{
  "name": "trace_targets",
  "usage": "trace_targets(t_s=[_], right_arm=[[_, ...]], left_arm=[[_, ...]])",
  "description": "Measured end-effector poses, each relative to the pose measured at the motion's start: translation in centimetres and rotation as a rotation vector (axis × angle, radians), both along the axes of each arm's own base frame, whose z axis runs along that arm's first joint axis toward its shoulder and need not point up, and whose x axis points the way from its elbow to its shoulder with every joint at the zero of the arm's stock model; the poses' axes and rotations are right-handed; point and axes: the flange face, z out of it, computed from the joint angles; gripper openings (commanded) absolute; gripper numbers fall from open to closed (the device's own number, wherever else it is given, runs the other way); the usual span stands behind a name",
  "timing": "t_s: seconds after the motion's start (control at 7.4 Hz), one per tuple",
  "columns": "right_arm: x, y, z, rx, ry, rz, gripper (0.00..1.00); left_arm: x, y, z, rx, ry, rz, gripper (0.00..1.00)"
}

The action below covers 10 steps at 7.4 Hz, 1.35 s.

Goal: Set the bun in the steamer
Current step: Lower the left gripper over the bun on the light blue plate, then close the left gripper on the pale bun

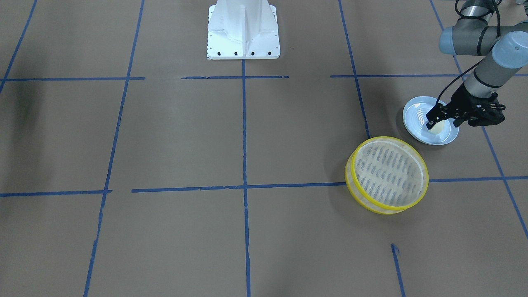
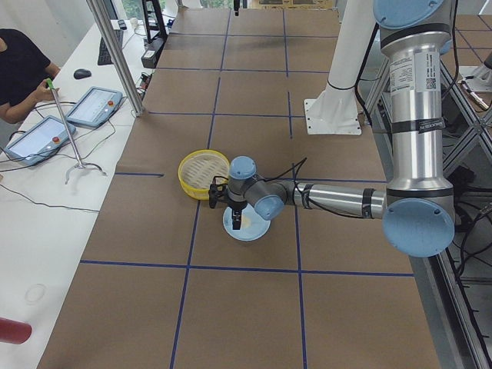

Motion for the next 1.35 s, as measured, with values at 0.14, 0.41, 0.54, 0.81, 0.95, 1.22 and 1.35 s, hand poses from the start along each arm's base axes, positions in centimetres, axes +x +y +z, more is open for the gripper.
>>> trace_targets(t_s=[0.14,0.41,0.54,0.81,0.95,1.22,1.35], right_arm=[[0.0,0.0,0.0,0.000,0.000,0.000,1.00],[0.0,0.0,0.0,0.000,0.000,0.000,1.00],[0.0,0.0,0.0,0.000,0.000,0.000,1.00],[0.0,0.0,0.0,0.000,0.000,0.000,1.00],[0.0,0.0,0.0,0.000,0.000,0.000,1.00],[0.0,0.0,0.0,0.000,0.000,0.000,1.00],[0.0,0.0,0.0,0.000,0.000,0.000,1.00]], left_arm=[[0.5,0.3,0.1,-0.001,-0.001,0.013,1.00],[0.9,0.8,0.4,-0.005,-0.005,0.026,1.00],[1.0,1.0,0.6,-0.008,-0.008,0.032,1.00],[1.3,1.6,0.9,-0.014,-0.013,0.043,0.93],[1.2,1.7,1.1,-0.017,-0.016,0.045,0.89],[1.2,1.9,1.2,-0.020,-0.018,0.047,0.75],[1.2,1.9,1.2,-0.019,-0.017,0.047,0.63]])
